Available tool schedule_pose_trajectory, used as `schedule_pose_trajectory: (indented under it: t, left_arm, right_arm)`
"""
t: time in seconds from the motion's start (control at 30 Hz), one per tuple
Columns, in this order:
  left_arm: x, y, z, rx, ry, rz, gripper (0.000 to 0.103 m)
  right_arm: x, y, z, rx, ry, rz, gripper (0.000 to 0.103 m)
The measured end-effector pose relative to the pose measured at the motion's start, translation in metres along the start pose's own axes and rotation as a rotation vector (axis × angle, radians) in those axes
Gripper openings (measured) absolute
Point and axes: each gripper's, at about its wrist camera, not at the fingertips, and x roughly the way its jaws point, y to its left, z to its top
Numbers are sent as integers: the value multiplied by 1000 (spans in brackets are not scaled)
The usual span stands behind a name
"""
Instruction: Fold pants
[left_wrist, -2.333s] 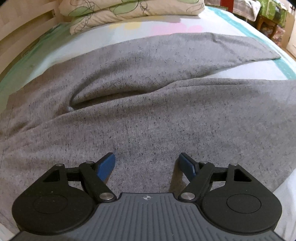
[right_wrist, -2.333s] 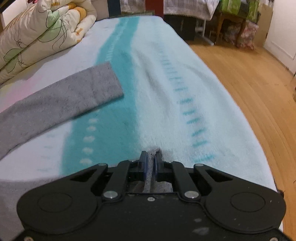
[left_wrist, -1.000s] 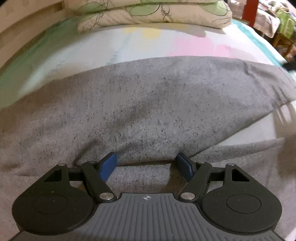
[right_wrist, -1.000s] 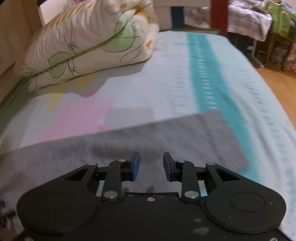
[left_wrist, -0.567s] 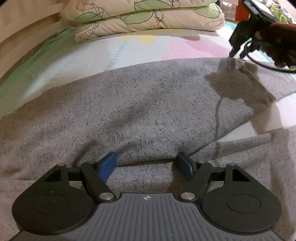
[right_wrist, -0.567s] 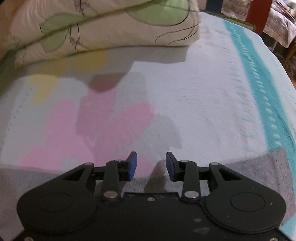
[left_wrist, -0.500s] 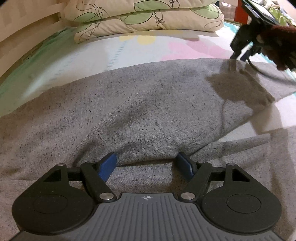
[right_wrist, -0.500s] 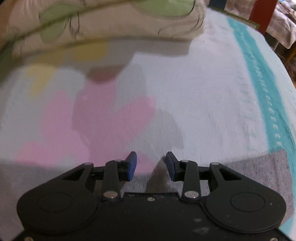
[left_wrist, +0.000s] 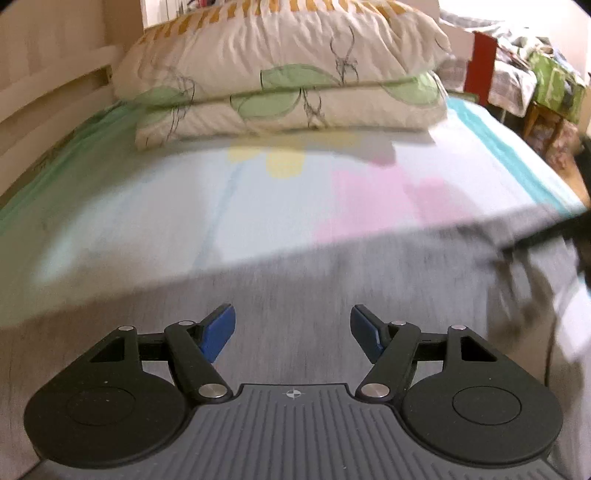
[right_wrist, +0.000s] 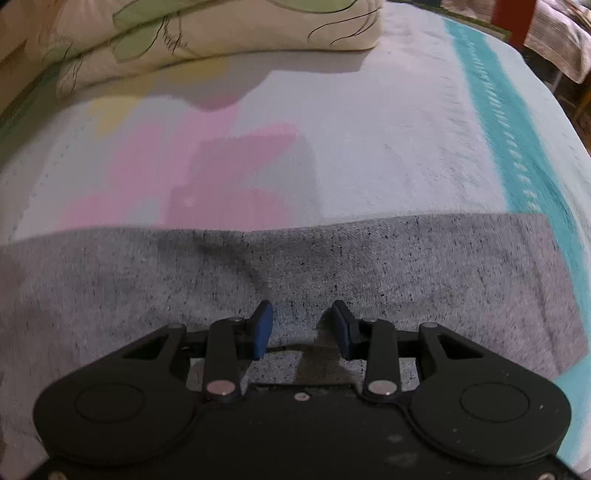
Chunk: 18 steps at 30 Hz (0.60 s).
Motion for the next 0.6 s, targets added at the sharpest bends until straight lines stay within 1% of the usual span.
schedule_pose_trajectory:
  t: [0.07,0.13,0.23,0.3,0.37,0.43,0.5,0.53,0.57,0.6]
  left_arm:
    - [16,-7,20,29,-26,15,68]
    - [33,-16,34,45,-26,23,68]
    - [52,-26,47,43,-12,4,68]
    - [66,-30,53,42,4,-22,68]
    - [84,-32,55,18,53,-38,68]
    - [105,-29,53,-43,130,-61,68]
    - [123,-24,43,-97,210,-93,68]
    - [127,-24,38,-88,200,-94,68]
    - [124,-28,33,-43,167,-89,69]
    - [122,-33,28,6,155,-84,69]
  right_arm:
    - [-3,0,-10,-3,-33,-1,38]
    - [-6,1,-18,-6,-62,1,38]
    - [-9,2,-29,3,-103,9,38]
    - [-12,6,-36,-20,-125,6,38]
    - [-14,9,-38,-39,-137,5,38]
    - [-12,5,-38,-31,-135,13,38]
    - [-15,5,-41,-33,-133,21,38]
    - [-15,5,-41,-45,-134,23,38]
    - [-16,5,-42,-71,-135,26,38]
    - [-15,4,-38,-96,-134,29,38]
